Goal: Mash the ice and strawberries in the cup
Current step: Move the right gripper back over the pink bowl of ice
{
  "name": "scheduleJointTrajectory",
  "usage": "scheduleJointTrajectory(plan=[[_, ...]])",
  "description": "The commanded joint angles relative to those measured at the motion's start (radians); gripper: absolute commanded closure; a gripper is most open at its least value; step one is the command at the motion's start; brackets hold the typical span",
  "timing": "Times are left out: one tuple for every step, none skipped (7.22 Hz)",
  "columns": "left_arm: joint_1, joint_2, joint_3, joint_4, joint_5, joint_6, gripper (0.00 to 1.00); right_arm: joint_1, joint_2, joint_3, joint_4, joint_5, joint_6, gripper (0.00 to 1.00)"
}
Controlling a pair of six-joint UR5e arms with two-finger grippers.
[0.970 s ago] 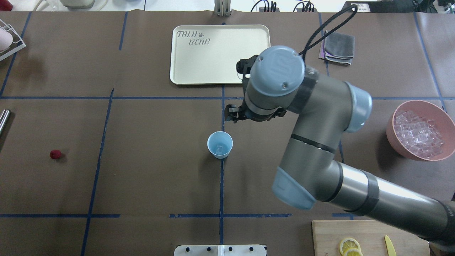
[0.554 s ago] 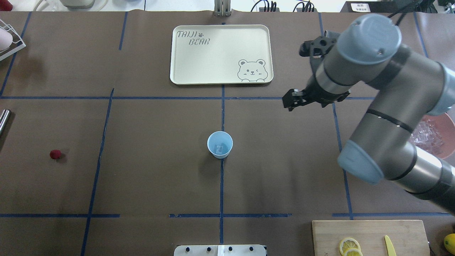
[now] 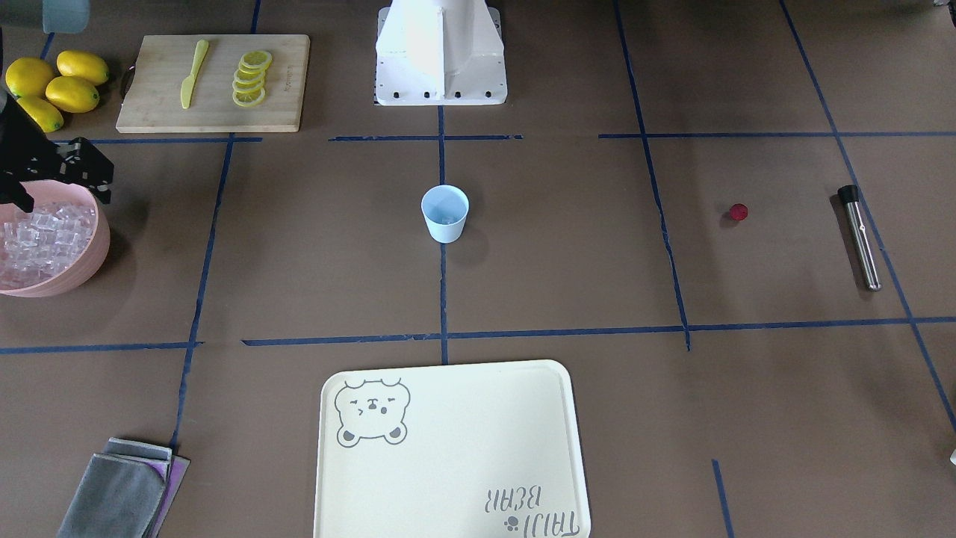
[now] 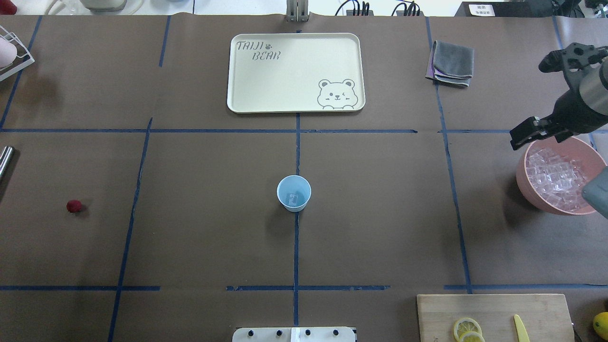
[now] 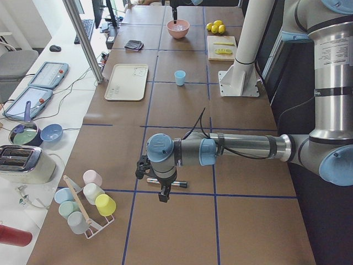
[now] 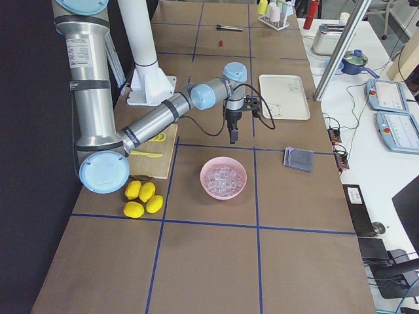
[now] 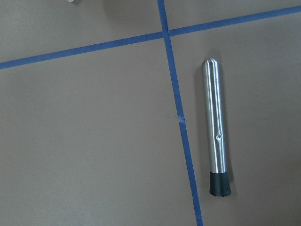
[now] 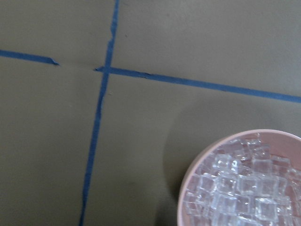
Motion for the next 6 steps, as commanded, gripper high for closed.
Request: scheduleJointTrajectory(plan=[[0.000,-0.001,-0.001,-0.001,0.000,0.001,0.00,0.014,-0.152,-0.045,0.218,0.006,-0.008,0.03],[0.000,-0.001,-0.001,-0.001,0.000,0.001,0.00,0.014,-0.192,-0.079,0.274,0.006,-0.012,0.08],[0.000,0.000,-0.001,-0.001,0.000,0.001,0.00,0.014,-0.200,-0.113,0.306,0.004,-0.007,0.10],[0.000,0.000,-0.001,-0.001,0.000,0.001,0.00,0.012,-0.198,-0.148,0.316,0.003,-0.012,0.13],[0.000,-0.001,-0.001,-0.001,0.000,0.001,0.00,0.012,-0.194,-0.191,0.358,0.003,-0.010,0.16],[0.000,0.000,-0.001,-0.001,0.000,0.001,0.00,0.011,-0.192,-0.254,0.436,0.006,-0.002,0.17]])
